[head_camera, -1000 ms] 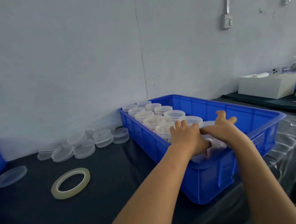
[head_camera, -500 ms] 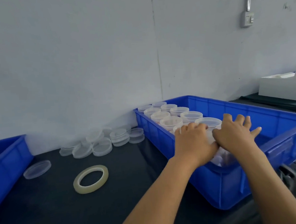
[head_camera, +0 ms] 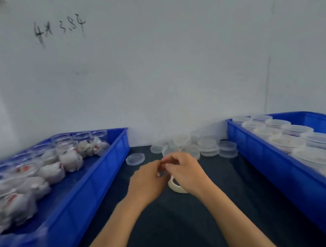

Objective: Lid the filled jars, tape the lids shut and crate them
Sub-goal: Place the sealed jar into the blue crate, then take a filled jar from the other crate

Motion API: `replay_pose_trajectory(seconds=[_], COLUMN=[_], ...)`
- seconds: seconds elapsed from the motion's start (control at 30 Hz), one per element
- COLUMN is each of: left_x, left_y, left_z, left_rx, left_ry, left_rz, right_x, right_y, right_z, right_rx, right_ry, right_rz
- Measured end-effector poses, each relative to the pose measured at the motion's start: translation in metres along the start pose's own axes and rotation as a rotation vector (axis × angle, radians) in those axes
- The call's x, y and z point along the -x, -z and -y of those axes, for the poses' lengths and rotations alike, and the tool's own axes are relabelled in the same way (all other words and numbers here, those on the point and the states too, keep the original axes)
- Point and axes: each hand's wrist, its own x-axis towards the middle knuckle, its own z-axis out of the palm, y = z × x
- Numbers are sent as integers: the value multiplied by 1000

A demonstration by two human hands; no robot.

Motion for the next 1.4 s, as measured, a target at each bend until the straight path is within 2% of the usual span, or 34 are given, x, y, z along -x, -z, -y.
replay_pose_trajectory(seconds=[0.2, 0.47, 0.67, 0.77, 0.93, 1.1, 1.23, 1.4], left_x=[12, -2, -53, -92, -154, -212, -252, -281], left_y=[36, 90, 133, 138, 127, 107, 102, 92], left_z=[72, 106, 135, 159, 208, 236, 268, 298], left_rx=[-172, -414, -267, -185, -83, -104, -54, -150], left_ry=[137, 115, 130, 161, 316, 391, 444, 423], left_rz=[-98, -86, 6, -20, -70, -104, -96, -108], right_x=[-26, -72, -120, -152, -211, -282, -327, -355], right_y=[-81, -131, -155, -169, -183, -188, -198, -217], right_z=[13, 54, 76, 73, 60, 49, 39, 27], right_rx=[-65, -176, -170, -129, -17, 73, 183, 312], right_ry=[1, 55, 83, 84, 140, 154, 145, 98], right_rz=[162, 161, 151, 139, 173, 211, 305, 417])
